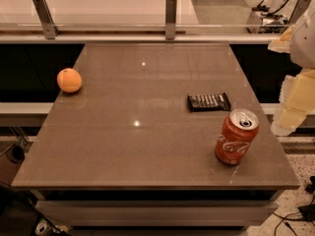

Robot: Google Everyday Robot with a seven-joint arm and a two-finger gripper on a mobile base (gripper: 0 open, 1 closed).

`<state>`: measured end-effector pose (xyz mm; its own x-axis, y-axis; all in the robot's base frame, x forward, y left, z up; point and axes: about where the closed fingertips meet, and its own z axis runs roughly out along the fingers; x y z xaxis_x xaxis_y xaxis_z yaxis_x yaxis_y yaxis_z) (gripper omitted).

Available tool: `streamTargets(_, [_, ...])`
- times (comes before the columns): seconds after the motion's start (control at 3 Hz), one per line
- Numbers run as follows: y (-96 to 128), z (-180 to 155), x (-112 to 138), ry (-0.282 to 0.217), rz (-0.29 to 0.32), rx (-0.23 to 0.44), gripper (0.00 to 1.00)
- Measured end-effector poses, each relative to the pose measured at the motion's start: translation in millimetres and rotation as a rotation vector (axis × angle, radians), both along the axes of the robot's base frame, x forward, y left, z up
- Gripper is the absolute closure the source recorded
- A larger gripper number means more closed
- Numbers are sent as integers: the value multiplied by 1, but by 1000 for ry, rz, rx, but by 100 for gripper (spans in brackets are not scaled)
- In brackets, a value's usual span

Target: Move coke can near orange

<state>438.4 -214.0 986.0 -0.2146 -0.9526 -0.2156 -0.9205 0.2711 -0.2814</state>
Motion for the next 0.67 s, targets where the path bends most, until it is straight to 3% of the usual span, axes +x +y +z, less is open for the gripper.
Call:
streamTargets(0.33, [0,0,0,0,0,0,0])
streamTargets(0.67, [0,-3,-2,0,17,59,0])
